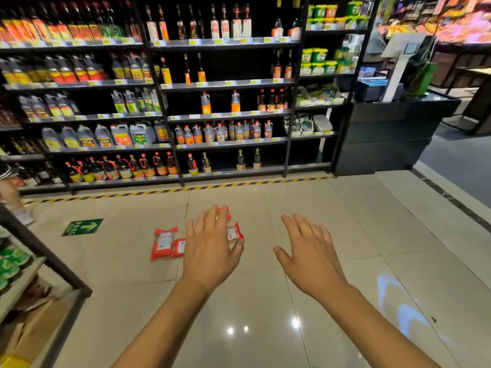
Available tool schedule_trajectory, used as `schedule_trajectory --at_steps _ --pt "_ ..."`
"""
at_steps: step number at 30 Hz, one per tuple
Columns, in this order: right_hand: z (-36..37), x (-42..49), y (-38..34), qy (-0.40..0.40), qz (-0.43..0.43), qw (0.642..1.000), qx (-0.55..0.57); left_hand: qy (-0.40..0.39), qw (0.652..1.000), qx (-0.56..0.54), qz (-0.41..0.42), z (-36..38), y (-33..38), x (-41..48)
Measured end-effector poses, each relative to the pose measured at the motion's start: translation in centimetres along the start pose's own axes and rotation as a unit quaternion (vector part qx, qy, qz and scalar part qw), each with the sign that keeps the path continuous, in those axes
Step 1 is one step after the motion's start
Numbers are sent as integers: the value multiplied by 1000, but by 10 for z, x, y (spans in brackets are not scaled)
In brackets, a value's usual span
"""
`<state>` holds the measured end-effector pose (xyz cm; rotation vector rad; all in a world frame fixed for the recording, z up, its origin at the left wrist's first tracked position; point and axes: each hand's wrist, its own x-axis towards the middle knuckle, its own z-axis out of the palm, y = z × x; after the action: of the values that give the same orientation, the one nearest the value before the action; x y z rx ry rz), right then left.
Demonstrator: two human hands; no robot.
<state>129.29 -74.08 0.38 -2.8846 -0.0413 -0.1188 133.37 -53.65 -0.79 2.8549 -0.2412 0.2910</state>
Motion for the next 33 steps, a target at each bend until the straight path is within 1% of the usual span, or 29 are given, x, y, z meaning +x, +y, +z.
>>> schedule_trajectory --at_steps 3,7,11,14,16,18,23,27,33 --pt "3 49 31 -9 -12 1000 14 -12 1000 11 -8 20 13 51" --pt "-6 129 75 -9 -36 999 23 17 997 66 -31 34 36 123" --pt "-23 207 113 -8 -66 997 33 15 997 64 -50 48 73 191" --pt "-27 258 139 -9 -84 996 33 30 995 68 -66 62 92 230" --pt "-26 285 153 -14 -90 995 35 18 994 75 -82 72 96 252" --pt "-20 305 164 -26 -98 994 41 3 992 81 -99 81 96 271" --pt "-2 364 180 -57 -115 991 33 0 990 64 -129 102 94 324" --pt "10 421 178 -63 -142 988 19 -4 987 60 -149 123 79 369" --pt "32 531 169 -84 -176 981 -12 4 982 19 -187 161 44 461"
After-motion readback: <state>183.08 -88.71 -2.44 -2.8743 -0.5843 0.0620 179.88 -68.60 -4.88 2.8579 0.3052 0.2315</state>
